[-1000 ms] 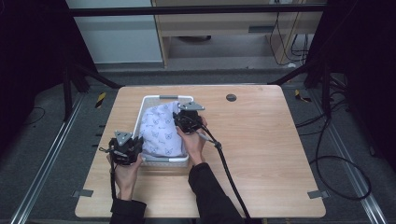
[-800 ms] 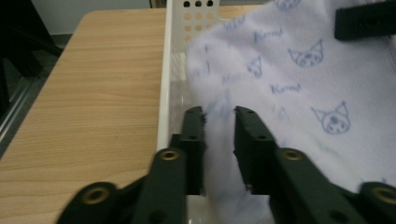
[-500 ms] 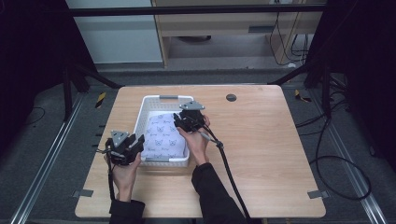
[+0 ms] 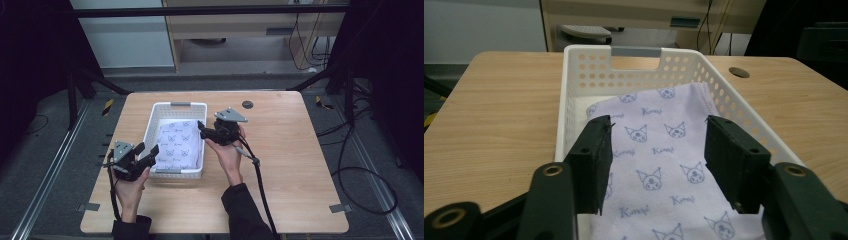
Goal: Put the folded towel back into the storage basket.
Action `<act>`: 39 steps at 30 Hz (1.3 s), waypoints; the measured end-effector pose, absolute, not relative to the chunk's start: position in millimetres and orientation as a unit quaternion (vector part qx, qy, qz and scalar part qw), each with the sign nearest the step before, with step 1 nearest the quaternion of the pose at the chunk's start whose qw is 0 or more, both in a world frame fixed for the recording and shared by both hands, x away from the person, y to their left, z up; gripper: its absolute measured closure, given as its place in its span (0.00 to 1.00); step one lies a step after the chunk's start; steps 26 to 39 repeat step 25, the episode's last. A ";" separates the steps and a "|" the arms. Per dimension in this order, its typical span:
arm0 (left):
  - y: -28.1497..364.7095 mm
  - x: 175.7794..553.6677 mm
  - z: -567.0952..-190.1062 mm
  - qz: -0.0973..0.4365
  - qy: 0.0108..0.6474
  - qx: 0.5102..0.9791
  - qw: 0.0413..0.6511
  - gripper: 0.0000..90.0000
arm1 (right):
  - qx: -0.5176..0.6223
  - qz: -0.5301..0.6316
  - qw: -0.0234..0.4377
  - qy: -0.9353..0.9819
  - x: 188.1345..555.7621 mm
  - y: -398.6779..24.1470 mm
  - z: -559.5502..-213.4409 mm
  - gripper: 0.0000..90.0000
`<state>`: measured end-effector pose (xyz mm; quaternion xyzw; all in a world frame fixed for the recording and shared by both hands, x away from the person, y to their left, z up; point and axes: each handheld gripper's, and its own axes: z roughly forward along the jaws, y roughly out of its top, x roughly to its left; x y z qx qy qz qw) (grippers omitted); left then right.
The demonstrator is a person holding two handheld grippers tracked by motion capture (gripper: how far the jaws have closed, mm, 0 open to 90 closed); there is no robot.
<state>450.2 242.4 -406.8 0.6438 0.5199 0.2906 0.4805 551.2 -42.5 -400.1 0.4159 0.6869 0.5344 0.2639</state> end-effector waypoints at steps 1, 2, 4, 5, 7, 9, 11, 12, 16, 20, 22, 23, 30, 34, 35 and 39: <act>241.8 448.7 -406.0 0.289 0.517 0.646 0.482 0.46 | 0.415 0.537 0.265 0.685 547.6 -47.8 -399.8 0.24; 240.9 447.0 -405.3 0.290 0.513 0.650 0.480 0.45 | 0.416 0.539 0.264 0.683 543.6 -52.8 -399.5 0.23; 238.6 443.3 -404.0 0.294 0.510 0.655 0.474 0.43 | 0.420 0.542 0.263 0.679 535.7 -63.8 -399.4 0.20; 238.6 443.3 -404.0 0.294 0.510 0.655 0.474 0.41 | 0.420 0.542 0.263 0.679 535.7 -63.8 -399.4 0.20; 236.1 439.7 -402.8 0.297 0.504 0.659 0.472 0.40 | 0.423 0.545 0.263 0.674 527.3 -76.4 -400.2 0.19; 233.2 435.1 -401.9 0.301 0.497 0.665 0.469 0.37 | 0.428 0.549 0.266 0.667 513.6 -96.9 -403.1 0.18; 232.8 431.8 -401.9 0.306 0.490 0.670 0.466 0.35 | 0.430 0.551 0.265 0.665 504.9 -110.5 -406.2 0.18; 232.7 430.3 -402.1 0.308 0.489 0.672 0.464 0.34 | 0.431 0.550 0.264 0.665 500.6 -117.0 -407.8 0.18; 234.4 427.0 -405.4 0.305 0.486 0.676 0.462 0.32 | 0.435 0.546 0.267 0.665 484.2 -140.0 -416.4 0.17; 237.5 423.5 -413.1 0.302 0.488 0.679 0.457 0.30 | 0.443 0.532 0.271 0.669 472.0 -159.8 -427.5 0.17; 239.0 421.4 -416.7 0.301 0.488 0.682 0.454 0.30 | 0.451 0.529 0.273 0.665 467.8 -169.5 -432.9 0.16; 239.6 420.7 -418.1 0.301 0.487 0.684 0.452 0.30 | 0.454 0.527 0.273 0.664 465.7 -174.3 -435.6 0.16; 240.5 420.0 -421.0 0.301 0.487 0.685 0.449 0.29 | 0.458 0.527 0.272 0.663 464.1 -177.7 -437.3 0.16; 240.5 420.0 -421.0 0.301 0.487 0.685 0.449 0.29 | 0.458 0.527 0.272 0.663 464.1 -177.7 -437.3 0.16; 240.5 420.0 -421.0 0.301 0.487 0.685 0.449 0.29 | 0.458 0.527 0.272 0.663 464.1 -177.7 -437.3 0.16; 240.5 420.0 -421.0 0.301 0.487 0.685 0.449 0.29 | 0.458 0.527 0.272 0.663 464.1 -177.7 -437.3 0.16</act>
